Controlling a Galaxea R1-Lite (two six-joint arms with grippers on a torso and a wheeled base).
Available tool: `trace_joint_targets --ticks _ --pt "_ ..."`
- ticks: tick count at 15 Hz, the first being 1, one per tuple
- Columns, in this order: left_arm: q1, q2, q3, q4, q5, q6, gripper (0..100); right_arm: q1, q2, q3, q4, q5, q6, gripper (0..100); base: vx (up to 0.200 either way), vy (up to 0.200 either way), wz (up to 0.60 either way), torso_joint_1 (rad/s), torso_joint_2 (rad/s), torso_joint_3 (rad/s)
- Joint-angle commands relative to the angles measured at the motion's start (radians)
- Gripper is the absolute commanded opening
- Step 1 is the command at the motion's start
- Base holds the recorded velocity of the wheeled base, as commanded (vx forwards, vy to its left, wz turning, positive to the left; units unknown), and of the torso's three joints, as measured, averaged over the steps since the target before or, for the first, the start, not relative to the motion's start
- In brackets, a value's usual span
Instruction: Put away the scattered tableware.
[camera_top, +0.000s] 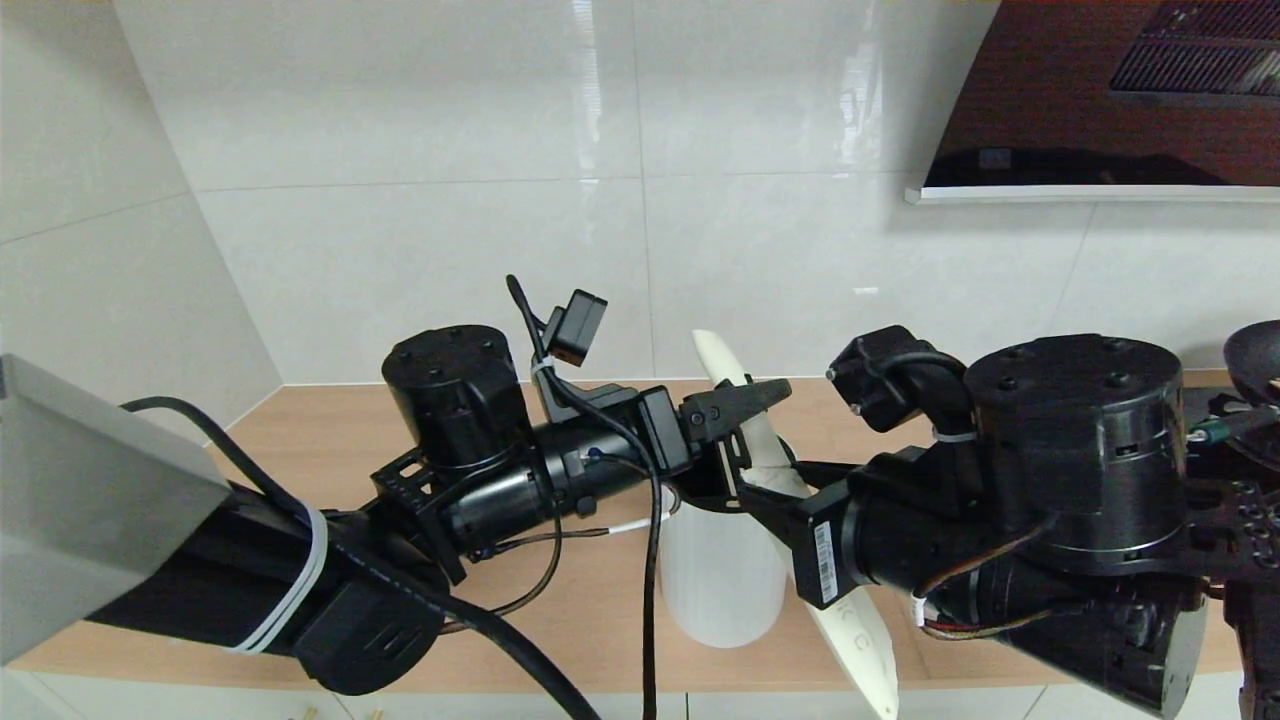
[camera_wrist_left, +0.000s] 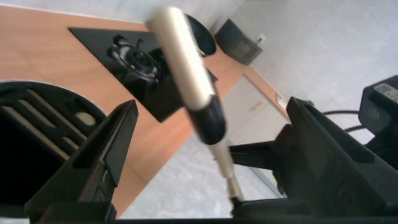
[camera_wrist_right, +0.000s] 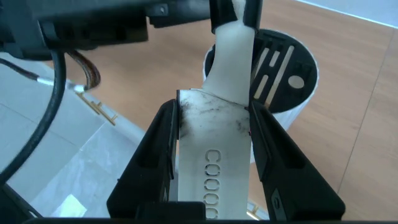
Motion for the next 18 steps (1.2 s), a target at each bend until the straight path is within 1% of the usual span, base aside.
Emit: trace_joint_targets --ticks 1,2,3,5,7,11,12,18 --pt "-0.003 0.003 -0.001 0.0 0.001 0.0 100 0.001 -0.003 0.0 0.0 0.0 0.0 0 0.0 0.0 0.0 0.0 0.0 0.0" --pt "-0.005 0.001 -0.001 0.0 0.002 0.0 100 0.002 -0.003 0.0 0.0 0.002 0.0 0 0.0 0.0 0.0 0.0 0.0 0.0" --pt "-0.019 0.004 -0.003 0.0 0.01 0.0 100 0.001 0.0 0.004 0.0 0.002 -0.002 0 0.0 0.0 0.0 0.0 0.0 0.0" --pt "-0.02 0.014 -0.007 0.0 0.019 0.009 100 0.002 0.0 0.005 0.0 0.002 -0.003 0 0.0 0.0 0.0 0.0 0.0 0.0" --pt "-0.023 0.024 -0.007 -0.002 0.033 0.009 100 0.017 0.002 0.023 0.0 0.005 -0.006 0 0.0 0.0 0.0 0.0 0.0 0.0" --pt "-0.025 0.024 -0.009 -0.002 0.034 0.009 100 0.025 0.009 0.031 0.0 0.005 -0.008 0 0.0 0.0 0.0 0.0 0.0 0.0" --pt "-0.025 0.024 -0.009 -0.002 0.034 0.009 0 0.025 0.008 0.031 0.0 0.005 -0.008 0 0.0 0.0 0.0 0.0 0.0 0.0" --pt "-0.025 0.032 -0.009 -0.002 0.033 0.009 0 0.024 0.005 0.031 -0.022 0.002 -0.006 0 0.0 0.0 0.0 0.0 0.0 0.0"
